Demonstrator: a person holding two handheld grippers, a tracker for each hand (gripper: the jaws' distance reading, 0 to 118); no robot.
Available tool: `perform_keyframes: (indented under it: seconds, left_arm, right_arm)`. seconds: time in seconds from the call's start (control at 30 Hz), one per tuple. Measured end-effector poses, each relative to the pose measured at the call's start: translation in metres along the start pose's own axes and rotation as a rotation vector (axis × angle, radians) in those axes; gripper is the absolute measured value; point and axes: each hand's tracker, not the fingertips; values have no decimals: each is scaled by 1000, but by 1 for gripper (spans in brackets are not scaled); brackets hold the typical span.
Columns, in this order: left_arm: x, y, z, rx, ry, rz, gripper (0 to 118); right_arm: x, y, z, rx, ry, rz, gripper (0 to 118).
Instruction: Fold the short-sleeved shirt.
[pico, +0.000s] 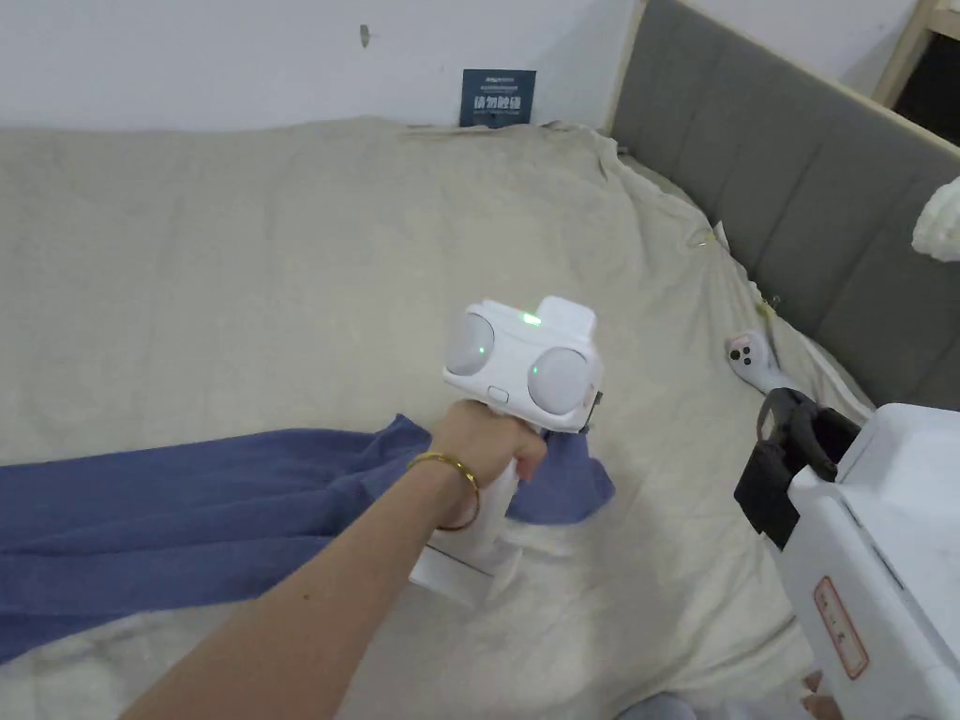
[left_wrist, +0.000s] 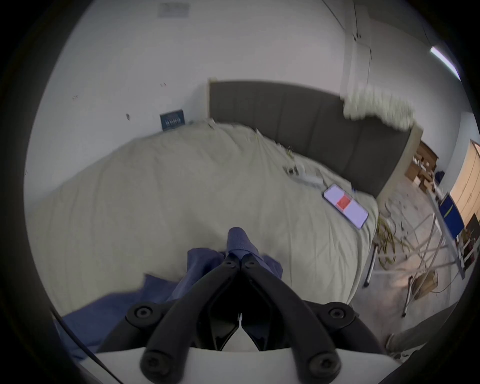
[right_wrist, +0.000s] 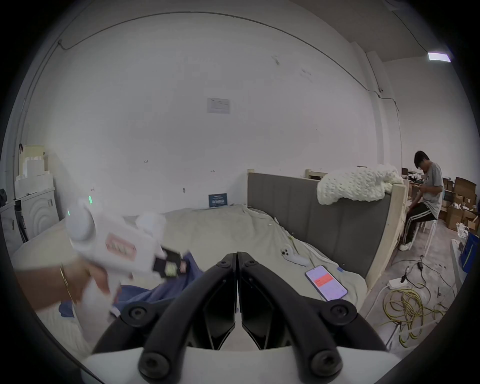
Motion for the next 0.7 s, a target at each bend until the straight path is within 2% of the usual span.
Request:
perform_keyframes:
  seconds: [0.07, 0.1, 0.13, 0.17, 0.2, 0.23, 0.27, 0.3, 0.33, 0.37, 0.4, 0.53, 0.7]
  left_arm:
    - [17, -18, -20, -47, -8, -12, 0]
    - [28, -26, -23, -61, -12, -3, 6]
    - [32, -33, -29, -83, -18, 8, 16]
    - [37, -40, -37, -116, -28, 9, 33]
    - [39, -47, -44, -149, -24, 20, 64]
    - [43, -51, -58, -178, -41, 28, 79]
    - [44, -55, -63, -204, -61, 50, 84]
    - [44, -57, -66, -222, -93, 70, 84]
    - [43, -57, -66, -218, -112, 84, 99]
    - [42, -57, -63, -203, -101, 87, 107]
    - [38, -53, -59, -186, -101, 100, 111]
    - [11, -31, -20, -12, -76, 123, 111]
    - [-51, -4, 35, 190, 122, 155, 111]
  right_arm:
    - [3, -3, -2, -15, -13, -2, 0]
    - [4, -5, -4, -22, -19, -6, 0]
    - [6, -6, -5, -29, -22, -12, 0]
    - [7, -7, -7, -36, -24, -19, 0]
    - [9, -10, -9, -40, -25, -21, 0]
    - [9, -11, -10, -44, -27, -21, 0]
    - [9, -11, -11, -48, -29, -17, 0]
    - [9, -12, -11, -50, -30, -14, 0]
    - [9, -13, -12, -51, -29, -14, 0]
    - [9, -13, -13, -52, -29, -15, 0]
    - [9, -12, -14, -53, -27, -15, 0]
    - [4, -7, -18, -45, -11, -4, 0]
    - [-12, 5, -26, -7, 39, 12, 0]
